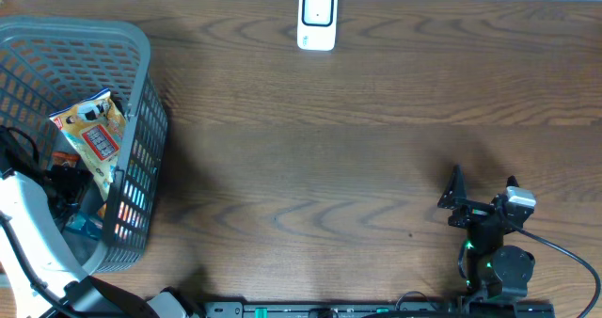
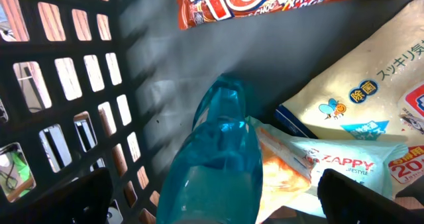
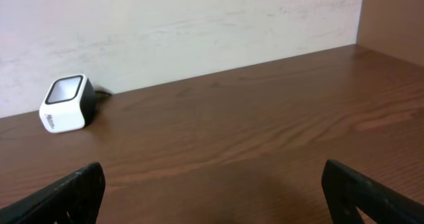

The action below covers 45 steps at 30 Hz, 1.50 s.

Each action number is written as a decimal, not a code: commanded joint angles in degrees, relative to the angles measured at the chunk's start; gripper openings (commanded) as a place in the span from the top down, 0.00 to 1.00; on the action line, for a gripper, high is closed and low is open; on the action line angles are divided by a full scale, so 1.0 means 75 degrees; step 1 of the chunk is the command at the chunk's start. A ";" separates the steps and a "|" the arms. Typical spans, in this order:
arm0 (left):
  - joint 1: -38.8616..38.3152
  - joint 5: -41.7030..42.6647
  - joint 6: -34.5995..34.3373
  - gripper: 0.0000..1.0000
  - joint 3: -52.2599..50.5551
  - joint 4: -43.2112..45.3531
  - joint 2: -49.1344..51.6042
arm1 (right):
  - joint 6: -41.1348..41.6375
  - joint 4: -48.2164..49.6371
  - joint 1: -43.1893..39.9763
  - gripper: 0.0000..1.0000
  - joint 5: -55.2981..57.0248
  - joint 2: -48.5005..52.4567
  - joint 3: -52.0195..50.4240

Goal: Scan the item barcode
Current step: 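Grasp the teal spray bottle with the left gripper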

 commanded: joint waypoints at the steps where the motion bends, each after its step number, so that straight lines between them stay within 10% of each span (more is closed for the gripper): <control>1: 0.0038 0.0096 0.0047 0.01 -0.0023 -0.0020 0.0017 | -0.0079 -0.0035 0.0012 0.01 -0.0038 -0.0041 -0.0006; 21: 0.0038 0.0096 0.0047 0.02 -0.0595 0.0469 0.0029 | -0.0082 -0.0035 0.0012 0.01 -0.0038 -0.0041 -0.0006; 32: 0.0038 0.0105 0.0047 0.55 -0.0580 0.0510 0.0003 | -0.0082 -0.0035 0.0012 0.01 -0.0038 -0.0041 -0.0006; 45: 0.0038 0.1320 0.0047 0.62 0.0839 0.0431 -0.0935 | -0.0082 -0.0035 0.0012 0.01 -0.0038 -0.0041 -0.0006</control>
